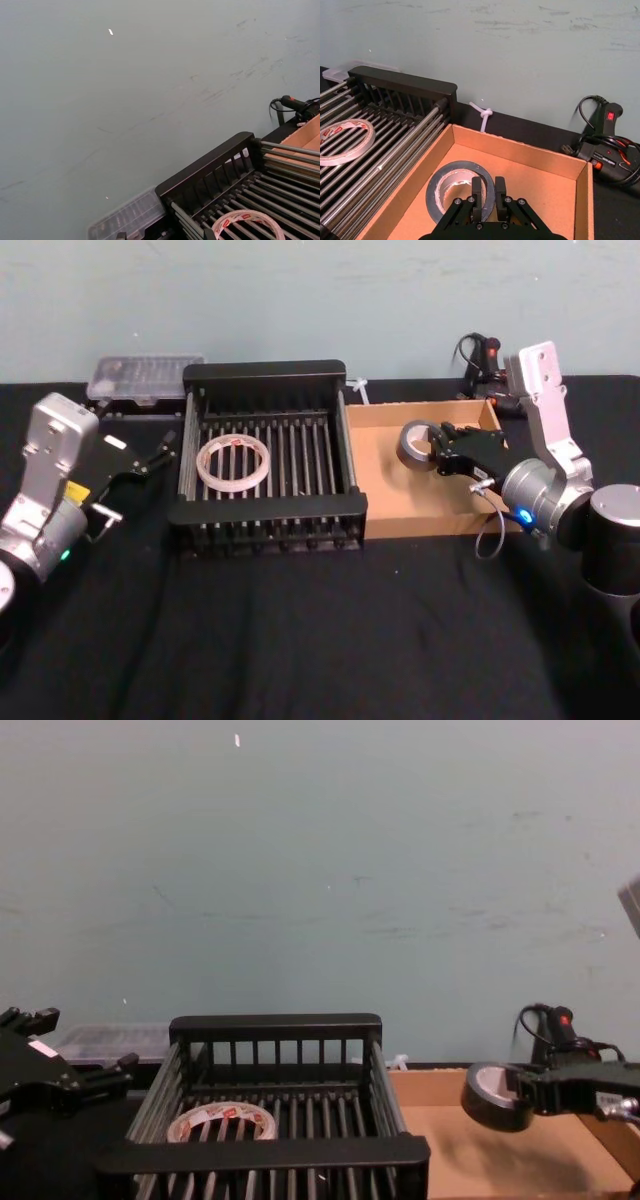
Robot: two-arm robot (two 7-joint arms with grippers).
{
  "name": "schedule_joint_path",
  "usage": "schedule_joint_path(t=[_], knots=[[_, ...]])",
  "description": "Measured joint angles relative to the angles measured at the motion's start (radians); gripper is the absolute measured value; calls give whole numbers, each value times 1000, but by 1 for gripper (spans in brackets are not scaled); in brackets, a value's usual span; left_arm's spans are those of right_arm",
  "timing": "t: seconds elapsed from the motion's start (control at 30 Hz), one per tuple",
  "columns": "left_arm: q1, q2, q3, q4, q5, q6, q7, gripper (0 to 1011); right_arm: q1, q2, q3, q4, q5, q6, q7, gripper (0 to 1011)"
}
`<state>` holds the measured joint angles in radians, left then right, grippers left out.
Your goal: Pick up the white tape and place it into the black box , Pick up the silver tape and place it into the brown box.
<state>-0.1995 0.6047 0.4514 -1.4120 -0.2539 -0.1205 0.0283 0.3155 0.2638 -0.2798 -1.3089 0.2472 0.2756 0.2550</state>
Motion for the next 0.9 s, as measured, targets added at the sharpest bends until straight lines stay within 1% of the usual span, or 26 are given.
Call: schedule_joint_path(t=[0.53,0.6,0.63,0.67,0.7,0.77,0.83,0.87,0.9], knots=[[0,0,0,0,0,0,0,1001,-7,2,2,-9,2,-3,-2,166],[0,0,0,0,0,0,0,1001,-7,3,2,-10,2,-3,-2,199],[0,0,0,0,0,0,0,1001,-8,3,2,-10,2,-4,-2,244],[0,0,0,0,0,0,0,1001,-8,3,2,-10,2,-4,-2,268],[0,0,0,0,0,0,0,1001,-8,3,3,-11,2,-4,-2,268],[0,0,0,0,0,0,0,1001,-8,3,3,-11,2,-4,-2,366],[0,0,0,0,0,0,0,1002,-8,3,3,-11,3,-4,-2,403],[0,0,0,0,0,0,0,1001,-8,3,3,-11,3,-4,-2,463],[0,0,0,0,0,0,0,1001,-8,3,3,-11,3,-5,-2,483]])
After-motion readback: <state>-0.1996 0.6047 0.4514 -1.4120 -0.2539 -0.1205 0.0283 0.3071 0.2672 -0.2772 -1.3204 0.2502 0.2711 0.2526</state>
